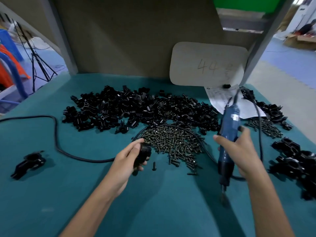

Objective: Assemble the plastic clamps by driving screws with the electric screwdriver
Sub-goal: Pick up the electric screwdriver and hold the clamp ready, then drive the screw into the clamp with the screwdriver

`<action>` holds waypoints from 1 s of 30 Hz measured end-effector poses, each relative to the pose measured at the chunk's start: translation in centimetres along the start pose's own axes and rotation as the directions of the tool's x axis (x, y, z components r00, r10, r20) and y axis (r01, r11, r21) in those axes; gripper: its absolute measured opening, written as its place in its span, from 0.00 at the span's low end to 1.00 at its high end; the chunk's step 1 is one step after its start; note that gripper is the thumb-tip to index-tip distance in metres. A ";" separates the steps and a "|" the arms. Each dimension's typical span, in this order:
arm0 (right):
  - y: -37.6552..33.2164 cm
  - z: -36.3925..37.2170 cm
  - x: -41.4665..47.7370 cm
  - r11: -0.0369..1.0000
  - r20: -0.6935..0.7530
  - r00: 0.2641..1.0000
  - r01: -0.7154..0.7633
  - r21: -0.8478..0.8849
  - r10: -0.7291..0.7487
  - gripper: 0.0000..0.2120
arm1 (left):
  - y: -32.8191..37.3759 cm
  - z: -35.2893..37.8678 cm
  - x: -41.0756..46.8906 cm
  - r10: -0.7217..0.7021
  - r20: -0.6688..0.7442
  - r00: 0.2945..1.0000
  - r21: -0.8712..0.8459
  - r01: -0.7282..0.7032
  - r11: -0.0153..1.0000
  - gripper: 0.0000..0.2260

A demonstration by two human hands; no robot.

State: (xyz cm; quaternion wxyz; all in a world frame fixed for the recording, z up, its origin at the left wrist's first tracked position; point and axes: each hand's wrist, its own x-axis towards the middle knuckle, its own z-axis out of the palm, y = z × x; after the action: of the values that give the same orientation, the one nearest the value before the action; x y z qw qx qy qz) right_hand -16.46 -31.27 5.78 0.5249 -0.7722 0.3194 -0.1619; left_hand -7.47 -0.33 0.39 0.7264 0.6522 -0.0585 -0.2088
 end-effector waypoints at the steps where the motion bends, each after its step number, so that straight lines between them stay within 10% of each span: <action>1: 0.4 -0.2 -0.2 0.969 -0.010 1.000 0.002 -0.247 -0.005 0.28 | 0.3 0.2 -0.1 -0.036 0.011 0.999 -0.085 0.036 0.996 0.13; 6: 1.7 0.5 -0.8 0.708 0.023 0.999 -0.013 -0.706 0.041 0.28 | 0.6 0.3 -0.6 -0.062 0.050 0.997 -0.060 0.065 0.996 0.24; 9: 1.0 2.4 -2.5 0.484 -0.035 0.984 0.053 -0.874 -0.172 0.34 | 0.0 0.2 -0.8 0.057 0.053 0.997 0.186 -0.066 0.980 0.11; 14: -0.3 10.1 -7.2 0.661 0.431 0.834 0.541 -0.519 -0.345 0.16 | -0.7 0.3 -0.6 0.270 0.095 0.958 0.544 -0.277 0.792 0.21; 17: 1.3 13.4 -8.0 0.556 0.527 0.758 0.645 -0.524 -0.383 0.15 | -1.1 0.1 -0.6 0.291 0.040 0.956 0.592 -0.257 0.764 0.23; 23: 2.1 13.4 -8.0 0.560 0.442 0.751 0.660 -0.500 -0.491 0.14 | -1.5 0.0 -0.5 0.276 0.073 0.958 0.626 -0.259 0.736 0.17; 30: 0.0 10.8 -7.1 0.940 0.303 0.892 0.335 0.059 -0.336 0.10 | -2.2 0.5 -0.6 0.350 0.093 0.932 0.613 -0.331 0.717 0.15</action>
State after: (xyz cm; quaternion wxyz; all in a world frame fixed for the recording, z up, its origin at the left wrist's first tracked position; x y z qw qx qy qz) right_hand -15.37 -18.94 2.13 0.5344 -0.8300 0.0951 -0.1284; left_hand -8.71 -0.65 -1.53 0.4984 0.8349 -0.2316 -0.0311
